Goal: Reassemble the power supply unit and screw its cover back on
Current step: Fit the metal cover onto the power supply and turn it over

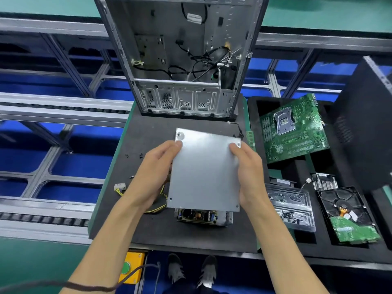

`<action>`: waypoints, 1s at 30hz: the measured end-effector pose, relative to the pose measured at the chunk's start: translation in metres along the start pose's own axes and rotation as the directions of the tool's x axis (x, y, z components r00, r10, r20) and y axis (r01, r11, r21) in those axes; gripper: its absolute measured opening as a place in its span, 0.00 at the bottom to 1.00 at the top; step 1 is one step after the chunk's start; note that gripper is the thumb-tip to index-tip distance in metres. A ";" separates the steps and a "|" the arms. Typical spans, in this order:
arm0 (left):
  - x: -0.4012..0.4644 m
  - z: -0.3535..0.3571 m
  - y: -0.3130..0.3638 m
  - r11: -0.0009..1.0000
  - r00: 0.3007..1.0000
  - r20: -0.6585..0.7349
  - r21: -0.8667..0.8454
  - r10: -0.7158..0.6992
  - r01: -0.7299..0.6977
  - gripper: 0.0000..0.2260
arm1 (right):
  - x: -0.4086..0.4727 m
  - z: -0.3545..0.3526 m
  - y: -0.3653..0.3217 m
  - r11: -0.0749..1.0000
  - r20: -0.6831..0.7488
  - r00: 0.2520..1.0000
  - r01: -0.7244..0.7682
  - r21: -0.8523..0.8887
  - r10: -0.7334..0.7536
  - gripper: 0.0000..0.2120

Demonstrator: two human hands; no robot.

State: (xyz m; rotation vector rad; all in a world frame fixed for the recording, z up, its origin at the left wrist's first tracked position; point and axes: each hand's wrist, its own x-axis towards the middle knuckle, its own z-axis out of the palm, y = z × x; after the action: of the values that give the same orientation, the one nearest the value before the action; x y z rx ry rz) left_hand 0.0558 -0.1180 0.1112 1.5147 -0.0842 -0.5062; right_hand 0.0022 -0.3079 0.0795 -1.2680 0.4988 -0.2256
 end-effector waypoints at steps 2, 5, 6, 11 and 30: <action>0.005 -0.004 0.001 0.999 0.998 -0.040 -0.024 -0.037 0.036 0.16 | 0.002 -0.010 0.001 0.998 -0.062 0.996 -0.057 0.000 0.057 0.14; 0.011 -0.016 -0.006 0.999 0.981 -0.188 0.009 -0.045 0.047 0.11 | 0.006 -0.024 -0.002 0.988 -0.154 0.976 -0.155 0.005 0.153 0.15; 0.013 -0.019 -0.010 0.997 0.975 -0.218 0.039 -0.050 0.060 0.10 | 0.005 -0.027 -0.003 0.984 -0.165 0.970 -0.178 0.014 0.178 0.19; 0.020 -0.025 -0.031 0.975 0.959 -0.260 0.155 -0.113 0.157 0.10 | 0.008 -0.043 0.000 0.976 -0.141 0.966 -0.219 0.013 0.219 0.14; 0.023 -0.029 -0.026 0.962 0.964 0.040 0.086 -0.264 0.259 0.14 | 0.030 -0.004 0.013 0.909 -0.108 0.958 -0.287 -0.303 0.266 0.14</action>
State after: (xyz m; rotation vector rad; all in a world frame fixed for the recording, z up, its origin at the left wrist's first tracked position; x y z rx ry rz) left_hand 0.0797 -0.0989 0.0787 1.6005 0.0578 -0.7614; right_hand 0.0250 -0.3202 0.0594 -1.4855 0.7868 0.0579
